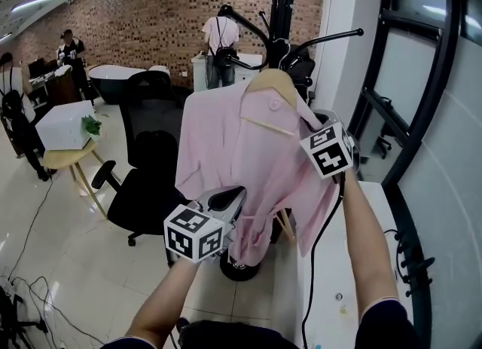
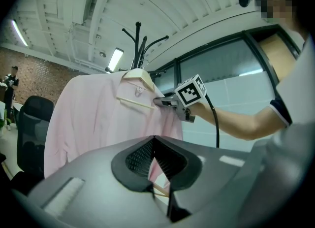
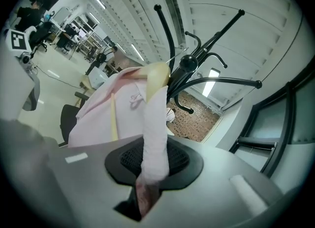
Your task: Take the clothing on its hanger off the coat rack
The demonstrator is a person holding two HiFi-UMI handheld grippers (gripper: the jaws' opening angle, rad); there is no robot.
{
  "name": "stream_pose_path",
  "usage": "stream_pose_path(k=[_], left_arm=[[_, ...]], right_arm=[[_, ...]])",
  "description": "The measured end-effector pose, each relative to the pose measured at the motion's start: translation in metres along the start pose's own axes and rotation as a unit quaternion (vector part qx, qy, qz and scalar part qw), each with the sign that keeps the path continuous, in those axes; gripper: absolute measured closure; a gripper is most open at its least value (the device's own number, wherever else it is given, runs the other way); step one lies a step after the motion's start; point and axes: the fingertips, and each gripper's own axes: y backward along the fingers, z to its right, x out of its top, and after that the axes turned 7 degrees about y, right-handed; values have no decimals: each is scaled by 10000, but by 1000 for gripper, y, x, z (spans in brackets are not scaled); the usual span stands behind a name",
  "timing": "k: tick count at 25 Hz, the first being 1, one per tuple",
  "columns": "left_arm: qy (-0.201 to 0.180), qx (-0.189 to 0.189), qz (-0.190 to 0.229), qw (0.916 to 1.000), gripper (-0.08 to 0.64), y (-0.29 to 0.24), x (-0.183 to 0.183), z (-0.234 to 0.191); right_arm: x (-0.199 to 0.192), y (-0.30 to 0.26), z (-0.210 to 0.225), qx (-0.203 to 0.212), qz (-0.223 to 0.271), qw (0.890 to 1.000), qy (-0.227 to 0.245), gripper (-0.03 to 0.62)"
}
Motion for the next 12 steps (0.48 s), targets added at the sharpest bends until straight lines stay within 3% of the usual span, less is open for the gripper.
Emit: stream_pose_path(k=[12], left_arm=[[53,-56,-26,10000,551,18,-4,4]], right_arm=[[0,48,-23,-10,172,9998,89,531]])
